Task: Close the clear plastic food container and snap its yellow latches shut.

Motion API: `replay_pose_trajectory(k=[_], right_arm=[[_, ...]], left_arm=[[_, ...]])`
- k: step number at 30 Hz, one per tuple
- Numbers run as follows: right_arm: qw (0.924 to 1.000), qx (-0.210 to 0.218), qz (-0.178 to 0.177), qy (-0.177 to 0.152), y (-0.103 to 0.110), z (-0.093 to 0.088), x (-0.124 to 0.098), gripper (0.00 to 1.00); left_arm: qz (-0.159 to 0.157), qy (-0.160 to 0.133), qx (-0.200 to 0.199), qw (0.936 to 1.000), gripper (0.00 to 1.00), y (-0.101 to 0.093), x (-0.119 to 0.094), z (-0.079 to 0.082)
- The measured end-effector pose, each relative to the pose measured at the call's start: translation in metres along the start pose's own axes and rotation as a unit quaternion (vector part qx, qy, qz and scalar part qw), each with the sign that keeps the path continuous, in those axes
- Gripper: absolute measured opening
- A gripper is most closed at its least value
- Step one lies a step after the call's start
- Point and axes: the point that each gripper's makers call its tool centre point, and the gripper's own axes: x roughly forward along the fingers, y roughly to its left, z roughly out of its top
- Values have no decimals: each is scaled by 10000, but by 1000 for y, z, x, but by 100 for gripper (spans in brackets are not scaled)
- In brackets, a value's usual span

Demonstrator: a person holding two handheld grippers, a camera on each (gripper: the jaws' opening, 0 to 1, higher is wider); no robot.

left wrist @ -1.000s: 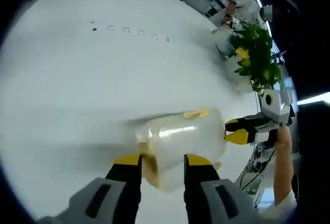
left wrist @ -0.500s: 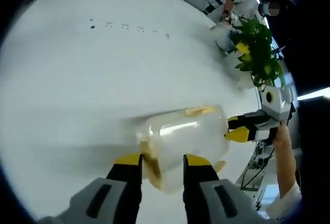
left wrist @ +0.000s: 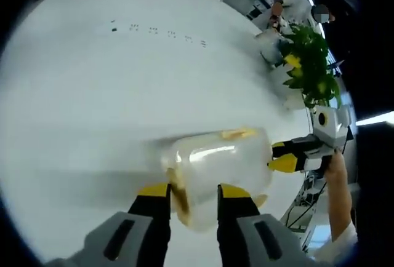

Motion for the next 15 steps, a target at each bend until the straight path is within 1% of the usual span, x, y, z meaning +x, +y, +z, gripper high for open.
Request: replay_pose_trajectory(k=[2, 11, 12, 13, 14, 15], right_arm=[[9999, 118, 2, -52, 1, 0, 0, 20], [9994, 248, -42, -241, 1, 0, 0, 19], [9984, 271, 405, -303, 13, 4, 2, 17], [9964, 775, 207, -285, 7, 1, -1, 17], [9986, 392, 227, -283, 5, 3, -4, 17], [9987, 381, 219, -268, 5, 4, -6, 17]], left_arm=[[39, -56, -149, 9999, 23, 0, 1, 0], [215, -44, -237, 9995, 24, -4, 2, 2], [260, -34, -281, 9993, 25, -3, 2, 2], [292, -67, -245, 9993, 25, -2, 0, 3], [284, -63, -209, 9994, 25, -2, -1, 2], [282, -76, -192, 9994, 25, -2, 1, 3]])
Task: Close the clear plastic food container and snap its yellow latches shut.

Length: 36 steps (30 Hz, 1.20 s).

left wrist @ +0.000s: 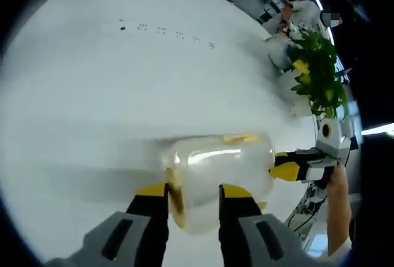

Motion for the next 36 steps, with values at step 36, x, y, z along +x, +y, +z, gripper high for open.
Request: replay_pose_trajectory(k=[36], right_arm=[[9656, -2129, -806, -1260, 48, 34, -5, 0]], left_arm=[[-588, -3137, 2001, 9263, 3, -61, -42, 41]])
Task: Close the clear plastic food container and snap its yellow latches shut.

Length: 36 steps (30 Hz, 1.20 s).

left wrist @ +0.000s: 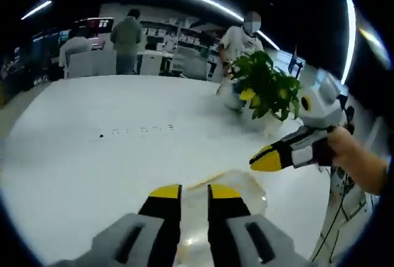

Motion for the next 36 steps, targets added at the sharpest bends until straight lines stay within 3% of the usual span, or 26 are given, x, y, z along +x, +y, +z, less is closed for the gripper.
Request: replay_pose_trajectory(k=[2, 4, 6, 8, 9, 10, 11, 12, 13, 14, 16, 21, 26, 28, 29, 30, 33, 36], right_arm=[[9986, -280, 147, 432, 10, -13, 6, 0], [9978, -452, 65, 484, 12, -15, 10, 0], [9965, -624, 189, 529, 20, -17, 16, 0], [9955, -717, 242, 571, 26, -20, 21, 0], [9951, -747, 223, 611, 26, -21, 24, 0], [9946, -775, 182, 672, 25, -23, 25, 0], [9934, -812, 134, 796, 23, -28, 29, 0], [9928, -839, 161, 835, 24, -30, 30, 0], [9953, -769, 301, 510, 25, -17, 36, 0], [9943, -693, 271, 758, 23, -24, 35, 0], [9950, -627, 301, 720, 23, -20, 39, 0], [9953, -679, 245, 652, 24, -17, 44, 0], [9953, -789, 158, 532, 22, -13, 47, 0], [9971, -586, 196, 447, 24, -11, 50, 0], [9986, -150, 285, 414, 23, -9, 53, 0], [9991, 56, 234, 355, 19, -5, 55, 0], [9997, -58, -86, 213, 6, 7, 59, 0], [9973, -289, -573, -342, -9, 38, 54, 0]], left_arm=[[-145, 129, 4, 9998, 0, -12, 6, -15], [-292, 445, 72, 9986, 0, -23, 10, -34], [-217, 661, 499, 9963, 0, -21, 15, -46], [-212, 894, 1062, 9901, 0, -22, 18, -60], [-235, 491, 1413, 9885, 0, -27, 21, -51], [-325, 582, 1497, 9865, 0, -32, 21, -56], [-391, 799, 1481, 9850, 0, -36, 21, -65], [-562, 549, 1558, 9847, 0, -43, 22, -59], [-537, 655, 1483, 9853, 0, -44, 21, -64], [-579, 736, 1545, 9835, 0, -46, 17, -67], [-637, 729, 1569, 9829, 0, -49, 16, -67], [-723, 689, 1199, 9877, 0, -51, 13, -71], [-709, 517, 1077, 9903, 0, -52, 9, -73], [-715, 433, 1072, 9907, 0, -51, 9, -73], [-714, 393, 1078, 9908, 0, -51, 9, -73], [-718, 312, 1155, 9902, 0, -52, 8, -73], [-756, 264, 1231, 9892, 0, -53, 8, -73], [-798, 333, 1133, 9898, 0, -52, 8, -72]])
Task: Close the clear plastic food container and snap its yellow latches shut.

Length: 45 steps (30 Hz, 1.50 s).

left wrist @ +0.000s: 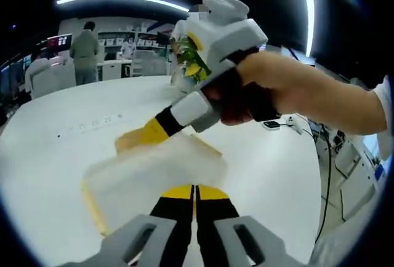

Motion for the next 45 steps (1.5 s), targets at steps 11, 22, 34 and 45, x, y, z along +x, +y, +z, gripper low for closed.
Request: replay_pose_trajectory(k=[11, 22, 34, 45], right_arm=[[9976, -120, 624, 292, 11, -2, 9, 0], [9955, -431, 451, 717, 13, -23, 24, 0], [9856, -1273, 818, 754, 24, -7, 6, 0], [8857, -3899, 1231, 2200, 26, -39, 1, 16]], left_arm=[[-53, -35, 51, 10000, 0, 0, 0, 0], [-21, -56, 112, 9999, 0, -1, 1, 0], [-35, -5, 233, 9997, 0, -2, 2, 0], [-271, 100, 466, 9985, 0, -3, 2, 0]])
